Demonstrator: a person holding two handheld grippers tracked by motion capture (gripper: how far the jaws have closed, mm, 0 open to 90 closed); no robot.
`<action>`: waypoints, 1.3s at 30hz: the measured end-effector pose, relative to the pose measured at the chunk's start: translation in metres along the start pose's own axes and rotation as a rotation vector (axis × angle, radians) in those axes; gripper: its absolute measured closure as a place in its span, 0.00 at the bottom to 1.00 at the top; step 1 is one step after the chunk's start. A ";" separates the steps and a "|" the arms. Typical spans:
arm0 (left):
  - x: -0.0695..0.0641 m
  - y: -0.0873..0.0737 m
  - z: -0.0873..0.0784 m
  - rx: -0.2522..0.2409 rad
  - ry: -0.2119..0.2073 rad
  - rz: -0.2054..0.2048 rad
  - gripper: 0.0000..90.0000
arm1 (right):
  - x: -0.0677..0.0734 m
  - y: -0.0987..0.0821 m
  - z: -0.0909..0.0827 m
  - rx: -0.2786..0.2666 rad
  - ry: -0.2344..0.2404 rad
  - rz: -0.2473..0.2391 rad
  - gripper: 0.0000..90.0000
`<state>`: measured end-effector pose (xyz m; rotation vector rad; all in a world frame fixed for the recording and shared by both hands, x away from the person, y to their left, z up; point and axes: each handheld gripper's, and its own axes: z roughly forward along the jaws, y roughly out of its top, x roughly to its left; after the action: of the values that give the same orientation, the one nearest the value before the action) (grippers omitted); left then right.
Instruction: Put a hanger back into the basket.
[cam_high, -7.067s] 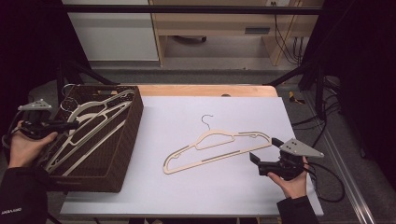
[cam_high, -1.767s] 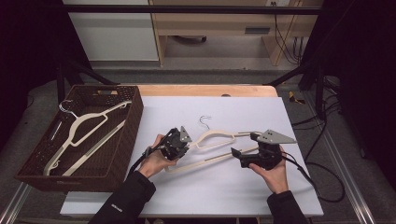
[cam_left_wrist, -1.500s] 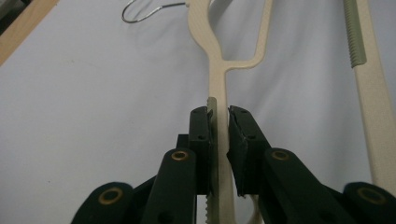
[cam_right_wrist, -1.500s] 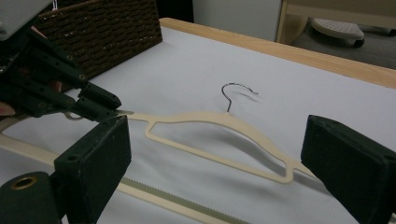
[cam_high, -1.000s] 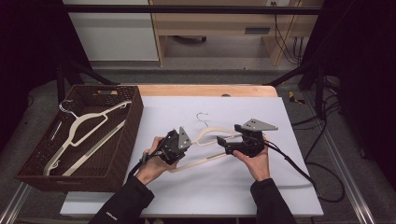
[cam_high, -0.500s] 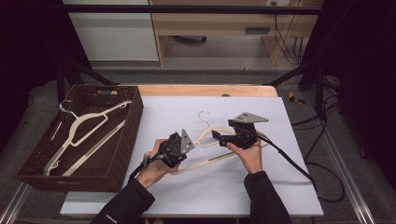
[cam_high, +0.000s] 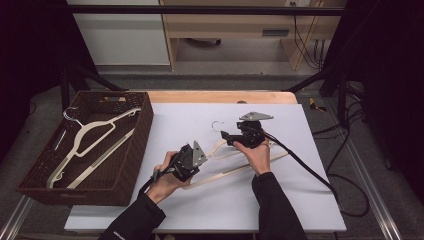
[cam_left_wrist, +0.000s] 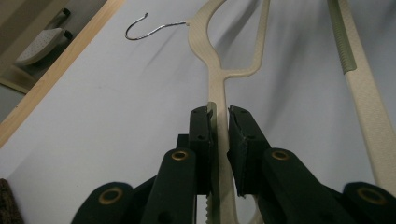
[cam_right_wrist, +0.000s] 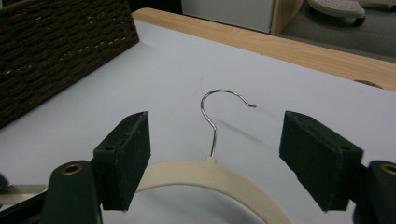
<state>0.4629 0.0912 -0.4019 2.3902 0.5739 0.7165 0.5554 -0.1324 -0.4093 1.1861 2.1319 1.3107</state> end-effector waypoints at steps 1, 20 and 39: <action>0.000 -0.001 0.001 0.002 -0.016 -0.005 0.89 | 0.000 0.000 0.000 0.000 0.000 0.000 0.30; -0.003 -0.002 0.002 0.001 0.003 -0.003 0.89 | -0.007 -0.006 0.036 0.073 -0.022 0.022 0.42; -0.009 0.000 -0.002 -0.005 0.023 0.015 0.89 | -0.002 -0.010 0.053 0.161 0.004 0.030 0.68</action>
<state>0.4551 0.0873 -0.4039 2.3871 0.5632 0.7520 0.5877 -0.1072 -0.4444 1.2835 2.2667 1.1730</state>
